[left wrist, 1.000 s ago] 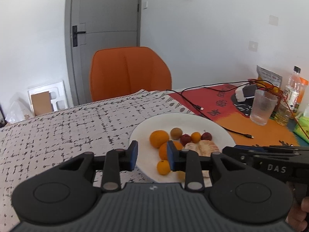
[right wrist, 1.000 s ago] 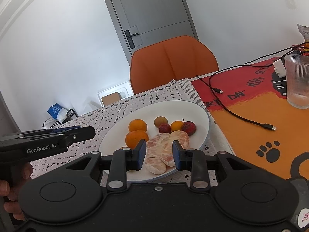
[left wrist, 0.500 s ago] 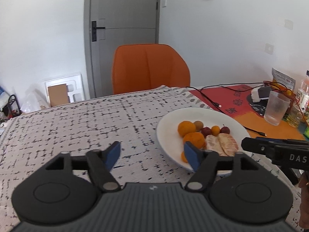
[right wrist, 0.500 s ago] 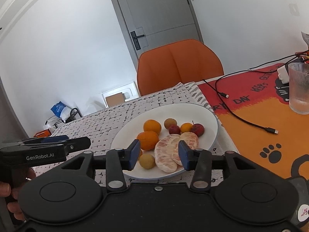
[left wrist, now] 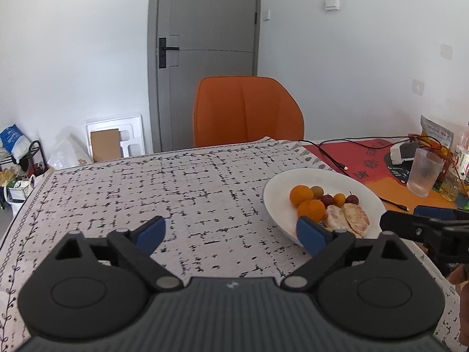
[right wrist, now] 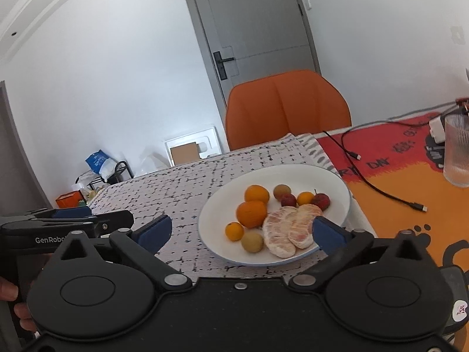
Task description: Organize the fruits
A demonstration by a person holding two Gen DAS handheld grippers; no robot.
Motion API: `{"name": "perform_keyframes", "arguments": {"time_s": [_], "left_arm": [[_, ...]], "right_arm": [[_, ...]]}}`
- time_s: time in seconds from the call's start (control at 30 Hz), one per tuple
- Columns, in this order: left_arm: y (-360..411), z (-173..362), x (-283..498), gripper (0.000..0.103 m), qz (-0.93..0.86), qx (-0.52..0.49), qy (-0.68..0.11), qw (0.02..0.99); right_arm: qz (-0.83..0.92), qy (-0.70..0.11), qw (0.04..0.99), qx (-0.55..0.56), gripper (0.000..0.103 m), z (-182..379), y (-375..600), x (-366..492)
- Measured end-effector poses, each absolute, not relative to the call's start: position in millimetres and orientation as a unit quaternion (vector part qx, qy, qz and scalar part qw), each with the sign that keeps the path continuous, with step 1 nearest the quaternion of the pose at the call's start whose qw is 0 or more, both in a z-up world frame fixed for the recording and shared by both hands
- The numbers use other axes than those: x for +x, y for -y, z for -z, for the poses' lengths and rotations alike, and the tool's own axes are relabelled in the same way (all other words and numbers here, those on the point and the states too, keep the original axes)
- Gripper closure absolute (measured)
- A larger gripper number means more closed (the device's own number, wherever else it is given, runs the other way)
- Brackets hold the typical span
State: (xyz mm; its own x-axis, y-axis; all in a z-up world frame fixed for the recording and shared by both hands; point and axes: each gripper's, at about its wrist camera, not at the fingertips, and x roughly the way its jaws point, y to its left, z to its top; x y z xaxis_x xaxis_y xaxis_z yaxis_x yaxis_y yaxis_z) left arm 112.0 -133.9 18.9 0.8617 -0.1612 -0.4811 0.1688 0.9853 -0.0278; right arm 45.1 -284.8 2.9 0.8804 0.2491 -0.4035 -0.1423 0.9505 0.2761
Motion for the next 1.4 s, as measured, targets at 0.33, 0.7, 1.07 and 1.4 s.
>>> {"name": "perform_keyframes", "arguments": {"time_s": [0.33,0.7,1.07,1.4], "left_arm": [[110.6,-29.8,89.7,0.000,0.061,-0.007,-0.244,0.968],[87.1,-37.9,63.6,0.000,0.051,-0.020,-0.228,0.972],[65.6,-44.4,36.3,0.000,0.059,-0.034,-0.218,0.974],[49.2,-47.6,14.6,0.000,0.044,-0.037,-0.214,0.975]], "right_arm": [[-0.098,-0.224,0.964,0.107,0.000,-10.6,264.7,35.0],[-0.116,-0.231,0.959,0.113,0.000,-21.6,249.1,19.7],[-0.126,-0.228,0.960,0.105,0.000,-26.0,240.9,7.7],[-0.139,-0.225,0.959,0.098,0.000,-27.2,233.6,-3.8]]}}
